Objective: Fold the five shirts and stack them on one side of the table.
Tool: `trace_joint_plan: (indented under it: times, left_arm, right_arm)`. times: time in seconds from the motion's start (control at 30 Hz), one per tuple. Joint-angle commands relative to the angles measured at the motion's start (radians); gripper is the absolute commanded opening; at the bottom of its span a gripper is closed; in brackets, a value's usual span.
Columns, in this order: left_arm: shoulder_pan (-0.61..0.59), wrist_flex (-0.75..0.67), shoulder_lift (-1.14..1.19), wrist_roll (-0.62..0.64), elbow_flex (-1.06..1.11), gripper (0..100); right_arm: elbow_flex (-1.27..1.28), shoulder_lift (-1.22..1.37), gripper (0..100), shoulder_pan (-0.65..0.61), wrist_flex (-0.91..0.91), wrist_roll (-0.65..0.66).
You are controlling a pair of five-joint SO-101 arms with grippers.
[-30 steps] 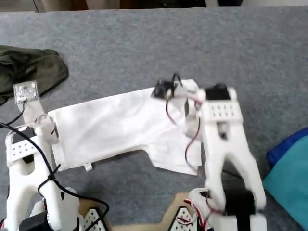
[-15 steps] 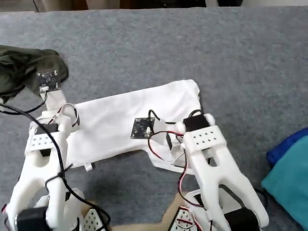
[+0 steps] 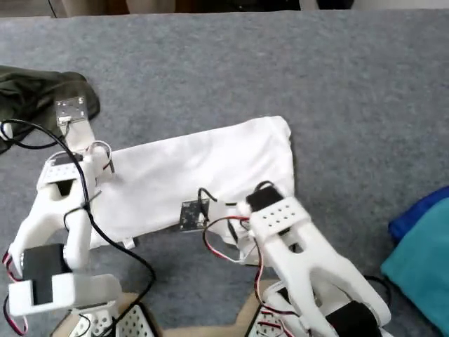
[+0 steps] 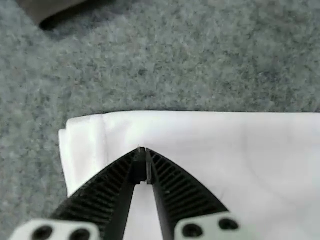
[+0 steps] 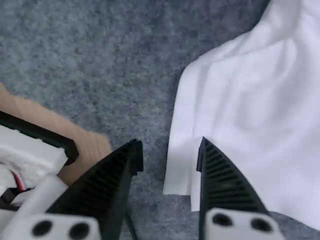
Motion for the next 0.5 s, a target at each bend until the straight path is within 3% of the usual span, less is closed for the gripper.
trace_joint_plan:
  times: [0.0,0.47]
  left_arm:
    - [-0.011,0.031,0.005,0.009,-0.072,2]
    - [-0.009,0.031,0.005,0.009,-0.071,2]
  right_arm:
    - [0.007,-0.027,18.8,-0.016,-0.026,-0.017]
    - [0.090,-0.022,21.2,-0.012,-0.175,-0.038]
